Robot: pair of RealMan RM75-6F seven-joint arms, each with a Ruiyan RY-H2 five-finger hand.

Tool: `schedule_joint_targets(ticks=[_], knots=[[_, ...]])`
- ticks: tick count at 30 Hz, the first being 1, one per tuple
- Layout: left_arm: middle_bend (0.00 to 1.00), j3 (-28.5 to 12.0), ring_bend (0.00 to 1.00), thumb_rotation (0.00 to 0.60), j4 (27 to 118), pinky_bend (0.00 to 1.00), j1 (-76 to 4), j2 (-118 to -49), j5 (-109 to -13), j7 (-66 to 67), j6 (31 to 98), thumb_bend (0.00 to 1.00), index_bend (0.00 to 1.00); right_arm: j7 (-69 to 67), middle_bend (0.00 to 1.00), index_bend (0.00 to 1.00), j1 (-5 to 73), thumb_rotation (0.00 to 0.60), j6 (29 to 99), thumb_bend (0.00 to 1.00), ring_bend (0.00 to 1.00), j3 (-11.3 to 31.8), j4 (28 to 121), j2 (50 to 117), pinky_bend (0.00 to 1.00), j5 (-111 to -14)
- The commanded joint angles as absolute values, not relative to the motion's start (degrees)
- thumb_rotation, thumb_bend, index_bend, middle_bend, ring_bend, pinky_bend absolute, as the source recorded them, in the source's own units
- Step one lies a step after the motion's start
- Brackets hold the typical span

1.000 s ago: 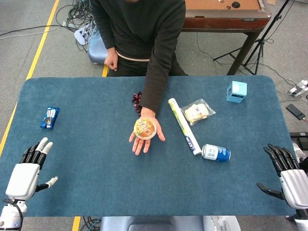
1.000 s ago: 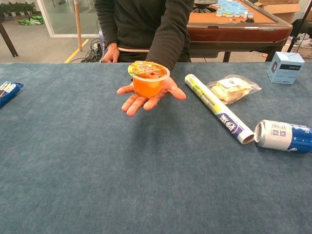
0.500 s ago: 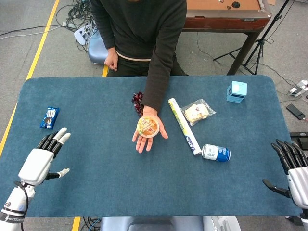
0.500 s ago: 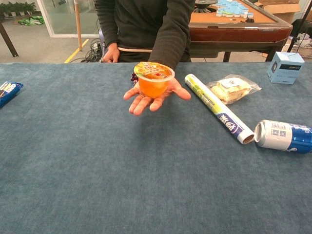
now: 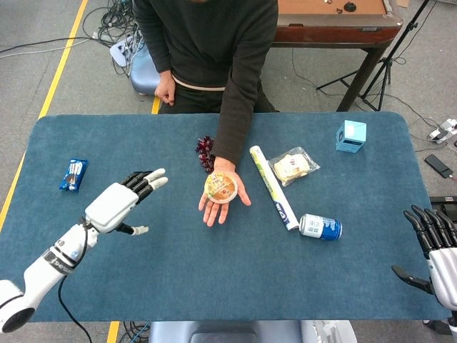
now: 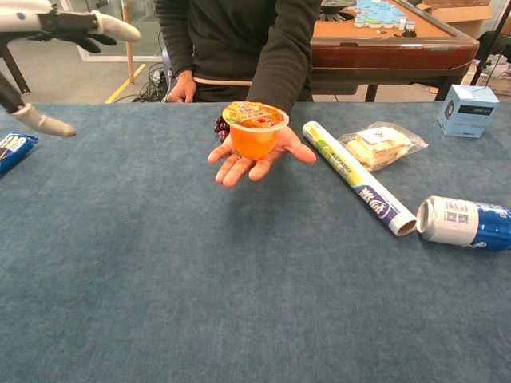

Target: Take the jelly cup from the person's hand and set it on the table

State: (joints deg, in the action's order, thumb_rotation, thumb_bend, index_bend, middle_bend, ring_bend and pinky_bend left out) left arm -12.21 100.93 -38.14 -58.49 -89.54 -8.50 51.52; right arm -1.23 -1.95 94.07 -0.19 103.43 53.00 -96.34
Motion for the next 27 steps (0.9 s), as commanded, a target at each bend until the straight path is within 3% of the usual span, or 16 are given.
schedule_joint_targets(ticks=[1,12,27], knots=[[0.00,-14.3,0.00,0.600,97.7,0.06,-43.6,-61.1,-85.8,-7.8,45.5,0.14,0.00,-1.3,0.04,0.02,-2.0,0.600,94.0,0.06,0.00,-0.2,103.4,53.0,0.06,-96.3],[0.00,-16.5,0.00,0.600,90.1,0.06,-54.7,-68.4,-74.5,-2.0,34.6,0.14,0.00,-1.3,0.04,0.02,-1.7,0.600,92.9,0.06,0.00,0.1,103.1,53.4,0.06,-95.3],[0.00,-15.6,0.00,0.600,82.6,0.06,-65.4,-75.7,-67.6,4.6,28.3,0.14,0.00,-2.4,0.04,0.02,-1.3,0.600,91.3,0.06,0.00,0.2,101.9,54.3,0.06,-93.6]])
